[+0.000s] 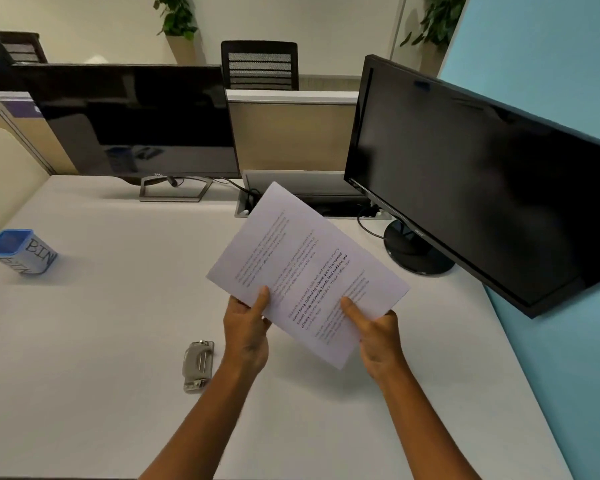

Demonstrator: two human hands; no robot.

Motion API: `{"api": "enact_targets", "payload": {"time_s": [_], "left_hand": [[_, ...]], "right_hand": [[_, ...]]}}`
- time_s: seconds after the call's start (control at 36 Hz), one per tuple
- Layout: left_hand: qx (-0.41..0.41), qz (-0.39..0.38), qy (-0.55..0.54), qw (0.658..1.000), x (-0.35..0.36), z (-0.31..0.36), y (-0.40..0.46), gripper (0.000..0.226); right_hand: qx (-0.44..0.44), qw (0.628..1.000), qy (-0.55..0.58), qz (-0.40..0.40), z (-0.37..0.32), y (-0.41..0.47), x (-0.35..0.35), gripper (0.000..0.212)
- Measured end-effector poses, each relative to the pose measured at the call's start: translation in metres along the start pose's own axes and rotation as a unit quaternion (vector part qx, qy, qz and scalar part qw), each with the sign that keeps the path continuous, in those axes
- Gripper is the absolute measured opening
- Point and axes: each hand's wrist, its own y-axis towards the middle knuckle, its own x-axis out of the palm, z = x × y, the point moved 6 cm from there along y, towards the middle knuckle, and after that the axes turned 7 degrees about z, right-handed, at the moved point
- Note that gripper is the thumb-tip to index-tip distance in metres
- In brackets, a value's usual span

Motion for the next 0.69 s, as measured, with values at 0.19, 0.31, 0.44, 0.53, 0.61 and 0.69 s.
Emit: {"api": "enact_targets", "payload": {"time_s": [0.19,0.31,0.44,0.53,0.61,0.69], "left_hand": [[0.024,-0.111,0.210,0.971,-0.027,0.059,0.025,0.035],[0.030,-0.194,0.312,0.930,-0.014,0.061,0.014,0.034],[0.010,-0.227,0.348,0.909,0.008,0.059,0.002,0.034],[0.025,-0.235,0.358,0.903,0.013,0.065,0.001,0.043],[0.052,-0.227,0.373,0.898,0.013,0.065,0.001,0.042],[0.067,-0.205,0.358,0.908,0.009,0.056,-0.001,0.034]], "right_hand": [[-0.045,0.992,-0.112,-0.032,-0.027,0.007,-0.036,0.031],[-0.064,0.987,-0.142,-0.050,-0.043,0.005,-0.037,0.034],[-0.103,0.980,-0.158,-0.060,-0.064,0.003,-0.032,0.045],[-0.132,0.977,-0.161,-0.054,-0.079,0.002,-0.033,0.044],[-0.150,0.975,-0.159,-0.044,-0.087,0.001,-0.035,0.042],[-0.154,0.978,-0.139,-0.035,-0.083,-0.001,-0.036,0.043]]}}
